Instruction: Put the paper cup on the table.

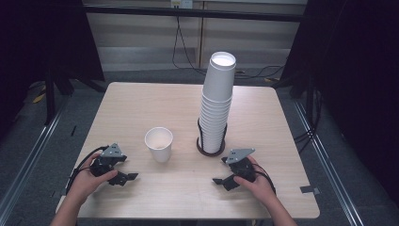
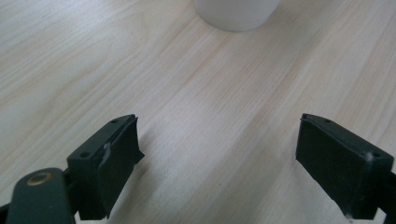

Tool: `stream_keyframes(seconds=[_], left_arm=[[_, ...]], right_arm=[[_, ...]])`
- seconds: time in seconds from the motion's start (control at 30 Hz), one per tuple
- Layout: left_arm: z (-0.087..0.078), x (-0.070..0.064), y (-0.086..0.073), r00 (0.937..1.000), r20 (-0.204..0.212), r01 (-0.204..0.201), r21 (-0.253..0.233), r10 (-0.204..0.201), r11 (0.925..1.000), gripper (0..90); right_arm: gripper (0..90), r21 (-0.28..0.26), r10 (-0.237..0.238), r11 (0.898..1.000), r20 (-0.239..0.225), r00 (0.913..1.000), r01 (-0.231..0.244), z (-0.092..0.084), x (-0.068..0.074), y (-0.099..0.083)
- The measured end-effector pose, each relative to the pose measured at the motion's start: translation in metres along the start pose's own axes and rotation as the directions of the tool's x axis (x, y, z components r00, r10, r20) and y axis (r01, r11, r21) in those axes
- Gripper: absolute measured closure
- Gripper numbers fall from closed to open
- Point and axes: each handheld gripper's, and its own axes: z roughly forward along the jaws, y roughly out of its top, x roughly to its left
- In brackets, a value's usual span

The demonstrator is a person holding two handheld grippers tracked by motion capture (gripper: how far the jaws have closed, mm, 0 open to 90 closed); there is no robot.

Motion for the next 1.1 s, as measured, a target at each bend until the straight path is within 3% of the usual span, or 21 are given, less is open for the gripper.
stream_keyframes(seconds=[0.13, 0.23, 0.27, 0.43, 0.57, 1.1], left_arm=[[-0.001, 0.000, -0.006, 1.0000, -0.008, 0.000, -0.007, -0.001, 1.0000, 13.1], [-0.002, 0.000, -0.010, 0.9997, -0.009, 0.022, -0.038, -0.023, 0.9990, 13.9], [-0.002, 0.000, -0.011, 0.9998, -0.022, -0.004, -0.036, 0.003, 0.9994, 14.1], [-0.002, -0.002, -0.017, 0.9981, -0.040, -0.050, -0.067, 0.047, 0.9965, 13.3], [-0.001, -0.003, -0.020, 0.9984, -0.039, -0.043, -0.089, 0.040, 0.9951, 12.2], [0.000, -0.004, -0.020, 0.9985, -0.032, -0.046, -0.087, 0.043, 0.9952, 10.4]], right_arm=[[11.0, -0.001, 0.001, 1.000, 0.000, 1.0000, -0.001, 0.000, 0.000, 0.000], [11.0, -0.001, 0.000, 1.000, 0.000, 1.0000, 0.000, 0.000, 0.000, 0.000], [11.0, -0.001, 0.001, 1.000, 0.000, 1.0000, -0.001, 0.000, 0.000, 0.000], [11.0, -0.001, 0.000, 1.000, 0.000, 1.0000, 0.000, 0.000, 0.000, 0.000], [11.0, -0.001, 0.001, 1.000, 0.000, 1.0000, -0.001, 0.000, 0.000, 0.000], [11.0, 0.000, 0.000, 1.000, 0.000, 1.0000, 0.000, 0.000, 0.000, 0.000]])
